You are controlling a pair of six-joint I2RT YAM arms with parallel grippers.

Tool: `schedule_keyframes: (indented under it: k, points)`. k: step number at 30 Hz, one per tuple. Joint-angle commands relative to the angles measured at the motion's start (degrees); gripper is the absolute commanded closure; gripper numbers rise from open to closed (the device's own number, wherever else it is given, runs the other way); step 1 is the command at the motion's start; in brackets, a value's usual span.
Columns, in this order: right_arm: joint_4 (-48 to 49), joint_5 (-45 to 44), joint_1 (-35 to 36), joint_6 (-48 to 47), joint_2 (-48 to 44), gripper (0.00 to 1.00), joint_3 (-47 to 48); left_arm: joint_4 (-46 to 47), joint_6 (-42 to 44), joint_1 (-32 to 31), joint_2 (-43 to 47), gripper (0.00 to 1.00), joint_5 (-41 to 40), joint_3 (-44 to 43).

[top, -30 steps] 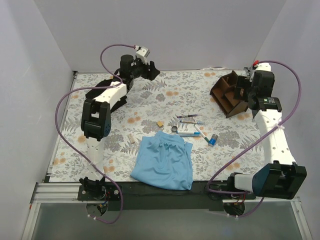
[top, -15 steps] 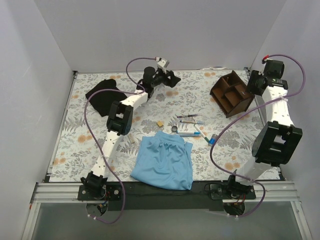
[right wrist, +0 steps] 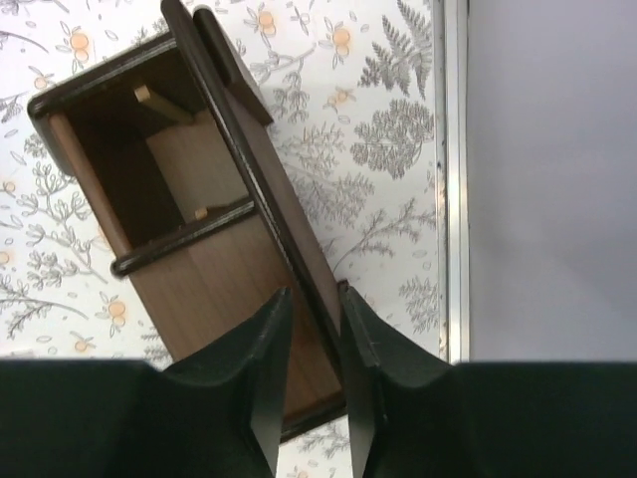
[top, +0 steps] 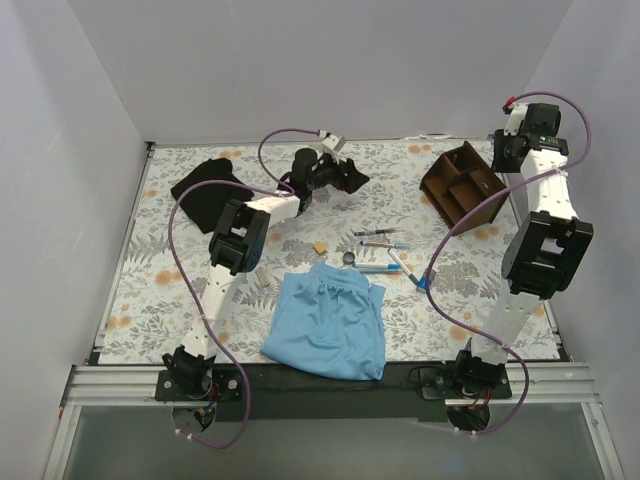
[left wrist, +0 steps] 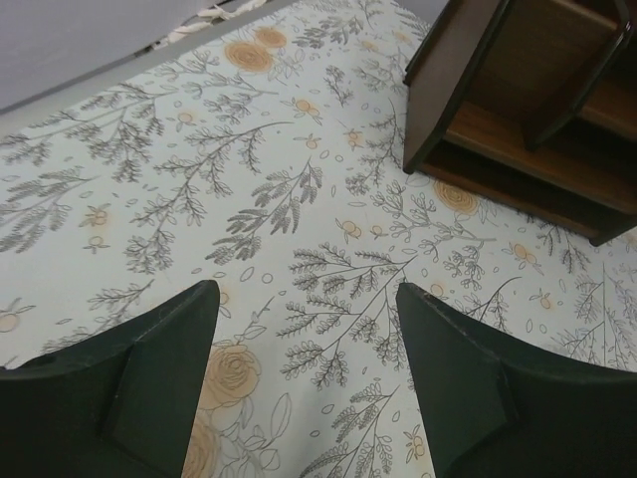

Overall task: Sort the stationery into containers
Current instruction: Move the storage box to the center of the board.

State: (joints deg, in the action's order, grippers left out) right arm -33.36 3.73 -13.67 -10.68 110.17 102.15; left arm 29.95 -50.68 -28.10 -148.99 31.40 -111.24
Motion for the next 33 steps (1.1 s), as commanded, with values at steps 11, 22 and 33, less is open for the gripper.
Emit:
schedule_keyframes:
  k: [11, 22, 33]
  points:
    - [-4.7, 3.9, -0.3, -7.9, 9.4, 0.68, 12.3, 0.6, -2.1, 2.8, 10.8, 0.29, 0.9, 5.2]
    - [-5.2, 11.8, -1.2, -7.8, 9.6, 0.63, 13.3, -0.3, -2.0, 2.9, 10.6, 0.30, 1.4, 5.6]
    - [-8.7, 13.8, 2.7, -9.9, 20.1, 0.63, 23.1, -3.0, -1.5, 3.9, 13.5, 0.30, 1.2, 9.5]
